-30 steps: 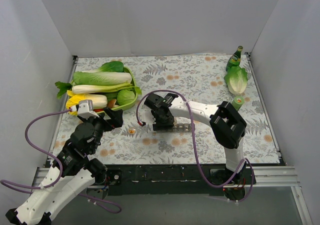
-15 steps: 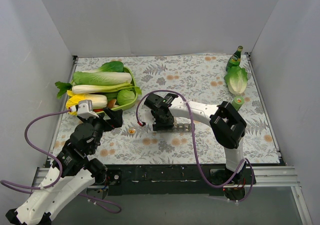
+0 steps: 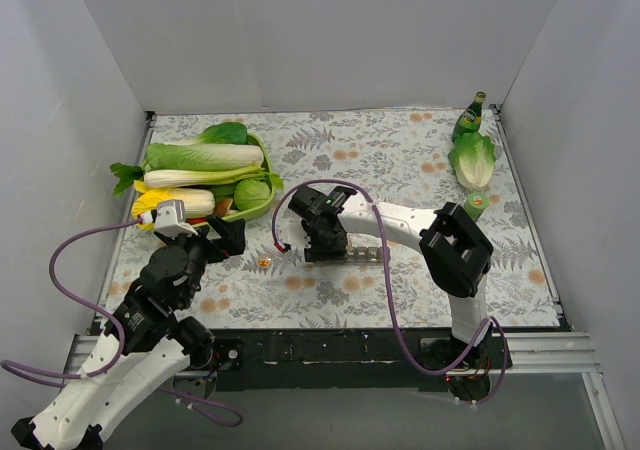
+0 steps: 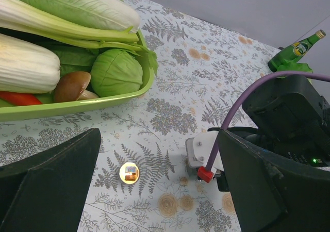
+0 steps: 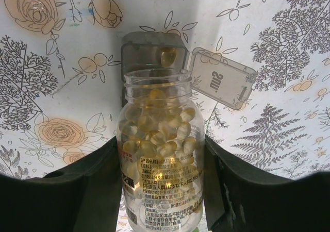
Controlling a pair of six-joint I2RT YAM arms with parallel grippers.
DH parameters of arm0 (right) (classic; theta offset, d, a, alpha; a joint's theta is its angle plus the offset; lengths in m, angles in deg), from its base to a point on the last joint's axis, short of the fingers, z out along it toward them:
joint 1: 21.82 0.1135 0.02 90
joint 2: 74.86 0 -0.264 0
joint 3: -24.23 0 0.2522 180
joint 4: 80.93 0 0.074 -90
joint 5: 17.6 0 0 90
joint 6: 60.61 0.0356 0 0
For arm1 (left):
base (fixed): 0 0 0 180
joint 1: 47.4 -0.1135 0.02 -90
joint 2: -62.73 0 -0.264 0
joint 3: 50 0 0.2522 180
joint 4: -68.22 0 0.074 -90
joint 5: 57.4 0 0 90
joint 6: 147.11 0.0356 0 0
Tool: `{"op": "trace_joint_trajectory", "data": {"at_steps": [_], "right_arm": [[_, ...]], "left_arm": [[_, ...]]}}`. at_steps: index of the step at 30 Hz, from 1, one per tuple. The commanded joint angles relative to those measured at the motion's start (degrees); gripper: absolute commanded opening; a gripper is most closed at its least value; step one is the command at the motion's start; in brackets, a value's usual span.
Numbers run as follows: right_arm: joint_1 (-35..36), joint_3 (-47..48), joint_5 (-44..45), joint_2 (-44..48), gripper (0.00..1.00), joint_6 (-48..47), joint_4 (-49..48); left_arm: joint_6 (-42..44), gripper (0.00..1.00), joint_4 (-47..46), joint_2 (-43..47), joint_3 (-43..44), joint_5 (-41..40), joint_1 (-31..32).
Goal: Sort the pills into containers
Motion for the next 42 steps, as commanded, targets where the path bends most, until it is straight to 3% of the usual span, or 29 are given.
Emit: {"op": "trace_joint_trajectory", "data": {"at_steps": [1,21,34,42], "right_arm": [[-0.4,0.6,-1.3,2.1,0.15,0.7,-0.7],[-1.4,-1.6,-4.3,7.9,0.15,1.5,-2.4],[-3.7,-0.5,-12.7,16.2,0.14,3.7,-2.6],[-9.1,3.3,-23.5,24.8,0.14,7.2,-3.2]], "left_arm": [[-0.2,0.98,-0.1,-0.4,0.2,0.1,-0.2],[-2.0,0.98,-1.0,-0.3,-0.3,1.4,-0.2],[-6.1,0.98,-1.4,-3.8,0.2,4.6,-0.2],[-10.4,0.98,-1.5,-9.7,1.0,10.6,-0.2]]}}
